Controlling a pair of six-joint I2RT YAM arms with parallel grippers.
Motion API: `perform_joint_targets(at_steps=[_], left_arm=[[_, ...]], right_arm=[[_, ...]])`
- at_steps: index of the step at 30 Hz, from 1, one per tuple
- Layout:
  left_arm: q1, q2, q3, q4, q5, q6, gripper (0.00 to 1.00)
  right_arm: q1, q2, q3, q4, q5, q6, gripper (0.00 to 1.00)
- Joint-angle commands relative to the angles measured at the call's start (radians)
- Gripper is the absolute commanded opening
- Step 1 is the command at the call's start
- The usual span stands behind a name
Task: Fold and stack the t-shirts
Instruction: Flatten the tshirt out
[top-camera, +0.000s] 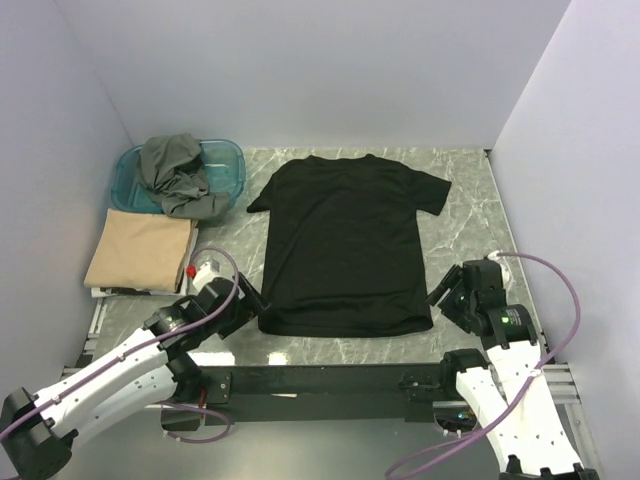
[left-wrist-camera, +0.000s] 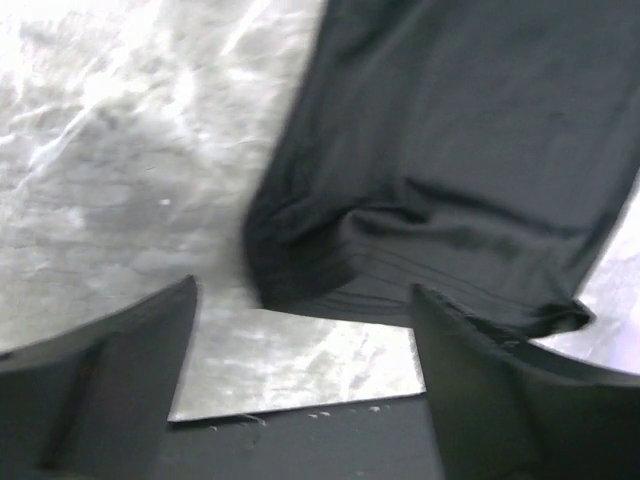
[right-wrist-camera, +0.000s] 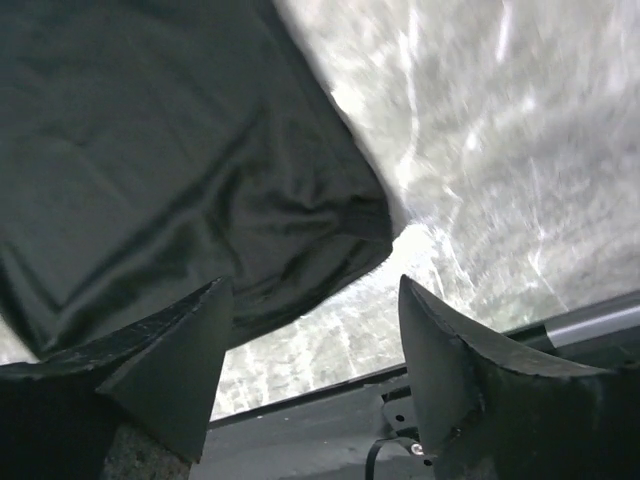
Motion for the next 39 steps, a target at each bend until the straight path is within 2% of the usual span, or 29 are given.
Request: perform_joint_targets(at_steps=[1, 3, 5, 7, 10, 12, 15, 19, 24, 28, 31, 34, 39], left_arm=[[-0.005, -0.007, 0.091, -0.051, -0.032, 0.012, 0.96], [-0.005, 0.009, 0.12, -0.007, -0.041, 0.059, 0.99], [-0.005, 0.034, 0.14, 0.079, -0.05, 0.098, 0.99], [-0.005, 0.098, 0.16, 0.152, -0.038, 0.162, 0.99], [-0.005, 0.244, 0.196, 0.301, 0.014, 0.237, 0.99], [-0.005, 0.375, 0.235, 0.363, 0.075, 0.27, 0.99], [-0.007, 0.52, 0.255, 0.389, 0.117, 0.288, 0.99], [-0.007, 0.571, 0.214, 0.403, 0.143, 0.279, 0.99], [-0.007, 0.533, 0.086, 0.443, 0.203, 0.219, 0.99], [-0.007, 0.499, 0.017, 0.38, 0.227, 0.193, 0.99], [-0.007, 0.451, 0.013, 0.262, 0.192, 0.179, 0.99], [-0.007, 0.385, 0.02, 0.126, 0.154, 0.161, 1.0], [-0.007, 0.266, 0.011, 0.041, 0.207, 0.139, 0.99]], right_arm=[[0.002, 0.01, 0.106, 0.018, 0.026, -0.067, 0.74], [0.002, 0.016, 0.103, 0.099, -0.017, -0.093, 0.75], [0.002, 0.042, 0.073, 0.219, -0.131, -0.098, 0.82], [0.003, 0.1, 0.053, 0.31, -0.262, -0.112, 0.85], [0.017, 0.21, 0.008, 0.495, -0.347, -0.087, 0.86], [0.071, 0.311, 0.002, 0.586, -0.346, -0.072, 0.87], [0.186, 0.42, 0.016, 0.627, -0.24, -0.055, 0.88], [0.217, 0.574, -0.001, 0.588, -0.162, -0.015, 0.88], [0.212, 0.599, -0.141, 0.585, -0.136, 0.026, 0.88], [0.203, 0.545, -0.148, 0.465, -0.064, 0.04, 0.9], [0.163, 0.469, -0.144, 0.333, 0.015, 0.091, 0.93], [0.148, 0.406, -0.179, 0.332, -0.08, 0.121, 0.94], [0.111, 0.364, -0.168, 0.215, -0.019, 0.118, 0.95]])
